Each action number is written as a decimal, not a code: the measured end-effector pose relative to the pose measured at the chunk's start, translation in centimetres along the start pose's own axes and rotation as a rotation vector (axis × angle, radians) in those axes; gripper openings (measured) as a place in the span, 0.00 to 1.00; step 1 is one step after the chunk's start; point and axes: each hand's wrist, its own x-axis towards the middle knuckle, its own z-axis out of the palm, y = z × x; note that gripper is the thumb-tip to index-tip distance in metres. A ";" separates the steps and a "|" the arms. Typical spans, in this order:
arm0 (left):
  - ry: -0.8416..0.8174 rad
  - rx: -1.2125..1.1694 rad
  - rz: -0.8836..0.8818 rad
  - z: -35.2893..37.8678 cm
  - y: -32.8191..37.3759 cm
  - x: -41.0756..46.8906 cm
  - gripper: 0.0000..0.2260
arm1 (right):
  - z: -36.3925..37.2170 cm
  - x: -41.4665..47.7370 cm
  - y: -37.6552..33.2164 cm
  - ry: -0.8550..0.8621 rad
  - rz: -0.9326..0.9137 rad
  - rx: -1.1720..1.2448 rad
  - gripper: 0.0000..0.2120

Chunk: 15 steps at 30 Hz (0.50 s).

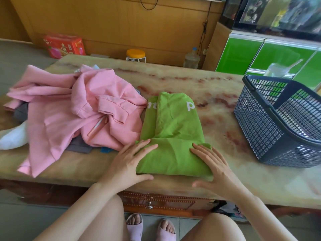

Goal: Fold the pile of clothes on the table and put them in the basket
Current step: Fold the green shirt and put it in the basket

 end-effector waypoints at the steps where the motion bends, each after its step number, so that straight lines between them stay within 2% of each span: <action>1: 0.004 -0.012 0.008 -0.1 -0.1 0.1 0.41 | 0.2 -0.3 0.5 -0.067 0.015 -0.012 0.46; 3: 0.034 -0.068 0.010 -0.2 -0.3 0.2 0.40 | 0.4 -0.2 0.9 -0.062 0.044 0.031 0.48; 9: 0.200 -0.131 -0.099 -0.2 -0.5 1.0 0.27 | -0.6 1.3 0.2 0.166 0.134 0.072 0.31; 12: 0.254 -0.200 -0.189 -1.2 -0.1 2.4 0.22 | -1.7 2.3 0.3 0.084 0.327 0.128 0.34; 15: 0.257 -0.214 -0.287 -2.6 0.4 2.9 0.24 | -3.9 2.7 -0.3 -0.046 0.419 0.299 0.25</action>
